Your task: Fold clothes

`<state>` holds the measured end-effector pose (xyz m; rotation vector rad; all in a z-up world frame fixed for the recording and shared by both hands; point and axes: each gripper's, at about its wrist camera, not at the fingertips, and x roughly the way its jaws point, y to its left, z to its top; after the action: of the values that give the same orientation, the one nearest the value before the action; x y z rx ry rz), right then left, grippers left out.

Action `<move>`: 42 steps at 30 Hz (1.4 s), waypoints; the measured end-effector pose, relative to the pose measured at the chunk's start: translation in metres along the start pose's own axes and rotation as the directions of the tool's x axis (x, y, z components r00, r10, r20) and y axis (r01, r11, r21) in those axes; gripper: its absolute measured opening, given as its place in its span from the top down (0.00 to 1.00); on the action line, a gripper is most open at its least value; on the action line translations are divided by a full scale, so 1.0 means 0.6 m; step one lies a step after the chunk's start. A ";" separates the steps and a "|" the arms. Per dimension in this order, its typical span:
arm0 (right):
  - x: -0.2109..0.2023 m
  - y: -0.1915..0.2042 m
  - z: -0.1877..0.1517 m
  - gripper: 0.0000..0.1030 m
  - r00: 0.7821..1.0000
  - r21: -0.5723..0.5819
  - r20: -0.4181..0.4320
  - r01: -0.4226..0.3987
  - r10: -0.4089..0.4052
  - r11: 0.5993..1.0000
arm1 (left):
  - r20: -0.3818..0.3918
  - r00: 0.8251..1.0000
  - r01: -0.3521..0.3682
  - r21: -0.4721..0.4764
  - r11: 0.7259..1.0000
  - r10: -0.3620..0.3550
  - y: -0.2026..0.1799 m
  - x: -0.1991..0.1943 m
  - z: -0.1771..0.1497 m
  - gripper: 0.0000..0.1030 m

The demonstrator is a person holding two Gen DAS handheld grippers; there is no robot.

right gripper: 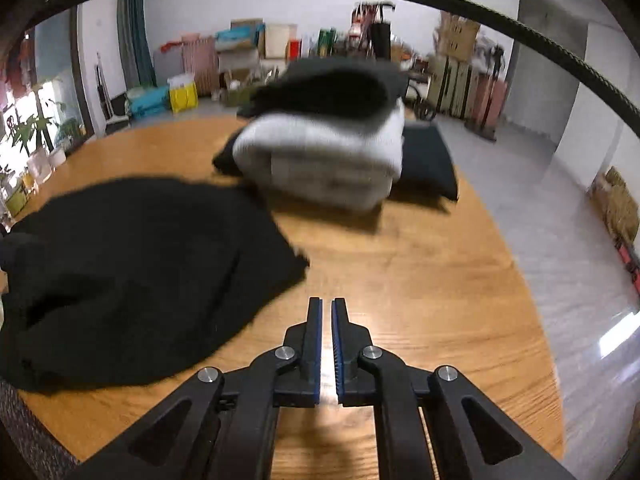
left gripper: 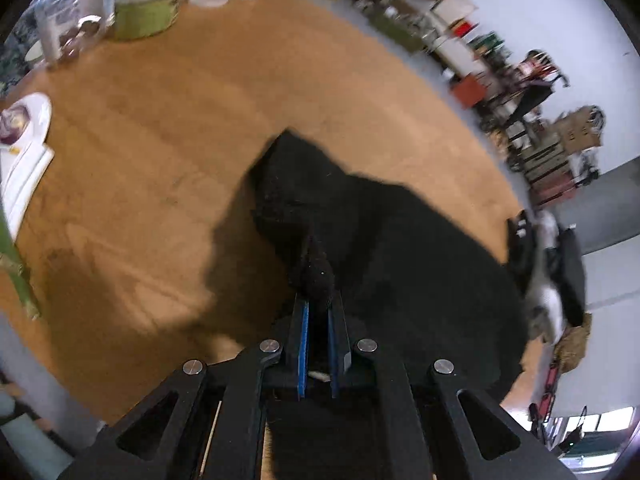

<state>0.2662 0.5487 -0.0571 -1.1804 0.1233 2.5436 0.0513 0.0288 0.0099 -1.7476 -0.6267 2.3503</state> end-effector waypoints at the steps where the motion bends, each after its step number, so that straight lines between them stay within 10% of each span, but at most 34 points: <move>1: 0.006 0.000 0.005 0.93 1.000 -0.005 -0.012 -0.017 0.017 1.000 | -0.012 1.000 -0.008 -0.004 1.000 0.008 0.005 0.004 -0.001 0.92; 3: 0.021 0.008 0.023 0.89 0.996 -0.016 -0.040 -0.081 0.080 0.997 | -0.026 1.000 -0.016 -0.012 1.000 0.016 0.014 0.009 -0.004 0.92; 5: 0.037 0.023 0.038 0.60 0.984 -0.009 -0.077 -0.162 0.161 0.987 | -0.026 1.000 -0.012 -0.013 1.000 0.012 0.018 0.010 -0.007 0.92; 12: 0.095 0.020 0.063 0.54 0.929 0.136 -0.219 -0.273 0.298 0.952 | -0.031 0.999 -0.014 -0.004 1.000 0.013 0.016 0.004 0.001 0.92; 20: 0.164 -0.018 0.076 0.52 0.937 0.292 -0.254 -0.163 0.241 0.943 | -0.023 1.000 -0.015 0.001 1.000 0.015 0.014 0.005 -0.005 0.92; 25: 0.178 -0.029 0.084 0.95 0.948 0.341 -0.201 -0.166 0.245 0.925 | -0.022 1.000 -0.004 -0.013 1.000 0.003 0.016 0.002 -0.005 0.92; 28: 0.148 -0.053 0.085 0.95 0.951 0.391 -0.122 -0.217 0.283 0.895 | -0.039 0.999 0.008 -0.013 1.000 -0.009 0.015 -0.006 -0.015 0.92; 31: 0.090 -0.118 0.083 0.96 0.971 0.427 -0.033 -0.202 0.238 0.882 | -0.100 0.995 0.017 0.005 1.000 -0.017 0.008 -0.012 -0.030 0.87; 35: 0.017 -0.214 0.053 0.96 0.989 0.487 -0.003 -0.131 0.151 0.864 | -0.219 0.969 0.108 -0.032 0.994 -0.113 0.002 -0.011 -0.042 0.55; 42: -0.013 -0.282 -0.020 0.86 0.981 0.382 -0.179 0.134 -0.069 0.915 | -0.209 0.976 0.072 0.058 0.996 -0.059 -0.063 0.015 -0.026 0.52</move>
<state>0.3362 0.7029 -0.0486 -1.1902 0.5682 2.1899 0.0584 0.0698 0.0137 -1.8795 -0.5593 2.0854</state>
